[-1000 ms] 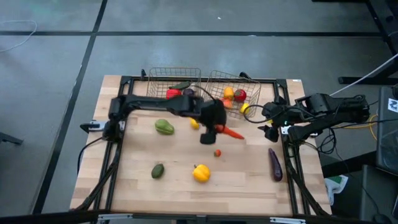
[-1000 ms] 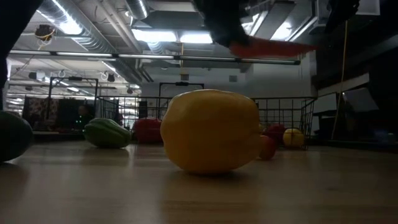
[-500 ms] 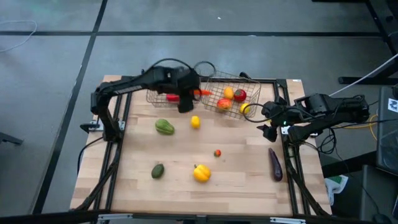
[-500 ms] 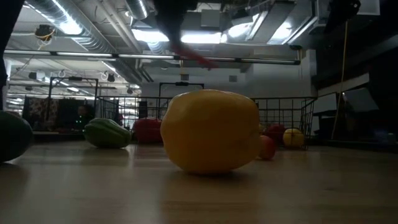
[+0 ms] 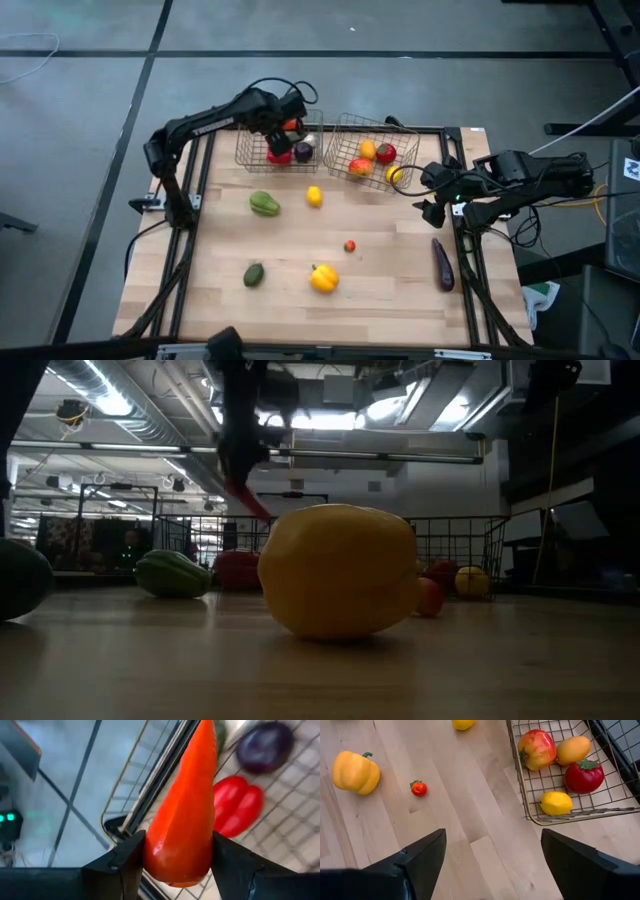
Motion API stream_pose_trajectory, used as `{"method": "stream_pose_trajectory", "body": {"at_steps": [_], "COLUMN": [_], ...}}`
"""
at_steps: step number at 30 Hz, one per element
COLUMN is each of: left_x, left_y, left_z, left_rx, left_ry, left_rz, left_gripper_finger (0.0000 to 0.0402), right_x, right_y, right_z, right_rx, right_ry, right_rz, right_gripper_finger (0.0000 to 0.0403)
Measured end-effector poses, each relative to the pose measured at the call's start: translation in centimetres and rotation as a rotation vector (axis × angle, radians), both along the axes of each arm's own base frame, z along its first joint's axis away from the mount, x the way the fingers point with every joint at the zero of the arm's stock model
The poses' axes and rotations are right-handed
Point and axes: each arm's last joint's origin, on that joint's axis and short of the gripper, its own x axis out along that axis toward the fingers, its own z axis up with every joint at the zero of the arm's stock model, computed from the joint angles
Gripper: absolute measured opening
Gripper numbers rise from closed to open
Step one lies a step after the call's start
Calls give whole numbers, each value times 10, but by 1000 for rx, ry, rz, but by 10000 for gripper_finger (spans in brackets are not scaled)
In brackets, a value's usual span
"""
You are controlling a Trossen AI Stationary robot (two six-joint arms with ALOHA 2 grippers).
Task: Sort produce into baskets
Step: Put the orange carrot into the left golden wire basket
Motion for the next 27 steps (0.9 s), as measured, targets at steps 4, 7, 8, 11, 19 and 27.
{"method": "stream_pose_trajectory", "body": {"at_steps": [4,7,8,11,19,27], "left_x": [-10,-16,-17,-25,-37,-39], "left_y": [15,24,26,32,37,35], "left_z": [-22,-34,-39,-50,-76,-93], "left_rx": [-19,-21,-20,-39,-68,-70], "left_ry": [37,41,39,64,102,105], "left_rz": [33,60,69,95,134,133], "left_gripper_finger": [195,195,195,195,196,196], "right_x": [0,0,0,0,0,0], "right_y": [0,0,0,0,0,0], "right_z": [0,0,0,0,0,0], "right_rx": [0,0,0,0,0,0], "right_ry": [0,0,0,0,0,1], "right_rz": [0,0,0,0,0,0], "right_gripper_finger": [325,325,325,325,325,325]}}
